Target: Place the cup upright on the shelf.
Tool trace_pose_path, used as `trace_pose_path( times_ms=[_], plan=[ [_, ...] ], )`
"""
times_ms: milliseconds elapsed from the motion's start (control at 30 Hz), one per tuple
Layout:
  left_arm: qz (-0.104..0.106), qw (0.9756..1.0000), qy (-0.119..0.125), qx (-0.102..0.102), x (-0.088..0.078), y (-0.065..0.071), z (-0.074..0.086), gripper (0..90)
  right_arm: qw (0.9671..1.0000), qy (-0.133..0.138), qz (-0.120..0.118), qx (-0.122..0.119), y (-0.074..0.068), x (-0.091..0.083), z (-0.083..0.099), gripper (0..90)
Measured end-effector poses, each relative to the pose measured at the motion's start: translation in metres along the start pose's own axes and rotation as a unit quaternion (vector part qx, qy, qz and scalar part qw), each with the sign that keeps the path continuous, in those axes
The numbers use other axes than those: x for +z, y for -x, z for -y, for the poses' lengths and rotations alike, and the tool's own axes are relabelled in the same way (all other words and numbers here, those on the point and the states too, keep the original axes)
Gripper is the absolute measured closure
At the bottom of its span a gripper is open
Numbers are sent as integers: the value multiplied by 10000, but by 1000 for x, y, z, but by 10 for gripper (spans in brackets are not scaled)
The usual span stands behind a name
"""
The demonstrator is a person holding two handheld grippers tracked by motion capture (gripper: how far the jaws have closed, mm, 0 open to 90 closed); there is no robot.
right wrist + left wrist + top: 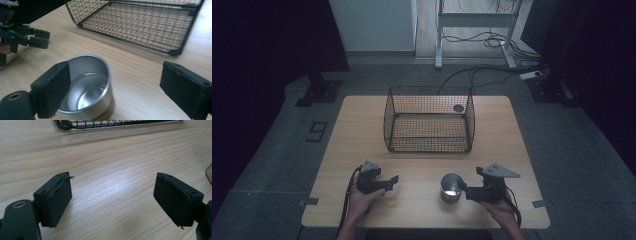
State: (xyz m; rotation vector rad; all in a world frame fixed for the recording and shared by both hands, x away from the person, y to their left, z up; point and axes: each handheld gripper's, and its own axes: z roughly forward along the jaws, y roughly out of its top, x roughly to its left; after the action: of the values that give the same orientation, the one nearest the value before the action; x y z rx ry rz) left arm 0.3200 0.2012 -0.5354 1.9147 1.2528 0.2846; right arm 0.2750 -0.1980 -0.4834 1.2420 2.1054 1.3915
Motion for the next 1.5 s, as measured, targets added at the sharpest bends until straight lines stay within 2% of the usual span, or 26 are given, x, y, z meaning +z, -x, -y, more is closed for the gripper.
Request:
trace_pose_path(
  times_ms=[333, 633, 667, 767, 967, 1200, 1233, 1300, 1500],
  plan=[
    [21, 10000, -11, 0, 1, 0, 0, 154, 9990, -274, -257, -236, -21, 16, 4, 22],
    [59, 10000, -28, -17, 0, -1, 0, 155, 9981, -424, -223, -386, -31, 29, 8, 0],
    [51, 10000, 2, -47, 0, -2, 0, 155, 9974, -485, -197, -504, -36, 33, 9, 0],
    [49, 10000, 5, -54, -1, -3, 0, 155, 9968, -528, -196, -561, -39, 37, 10, 0],
    [91, 9999, 0, -62, 0, -3, 0, 156, 9960, -636, -134, -614, -40, 46, 13, 0],
    [73, 9999, 20, -77, -2, -4, 0, 155, 9953, -672, -65, -690, -39, 49, 17, 39],
    [33, 10000, 24, -67, -2, -4, 0, 156, 9949, -658, -67, -760, -40, 48, 17, 98],
    [-24, 10000, 7, -23, -2, -4, 0, 155, 9949, -643, -62, -779, -40, 47, 18, 122],
    [-62, 10000, 5, 19, -2, -2, 0, 155, 9943, -661, -44, -839, -40, 46, 18, 136]
  ],
)
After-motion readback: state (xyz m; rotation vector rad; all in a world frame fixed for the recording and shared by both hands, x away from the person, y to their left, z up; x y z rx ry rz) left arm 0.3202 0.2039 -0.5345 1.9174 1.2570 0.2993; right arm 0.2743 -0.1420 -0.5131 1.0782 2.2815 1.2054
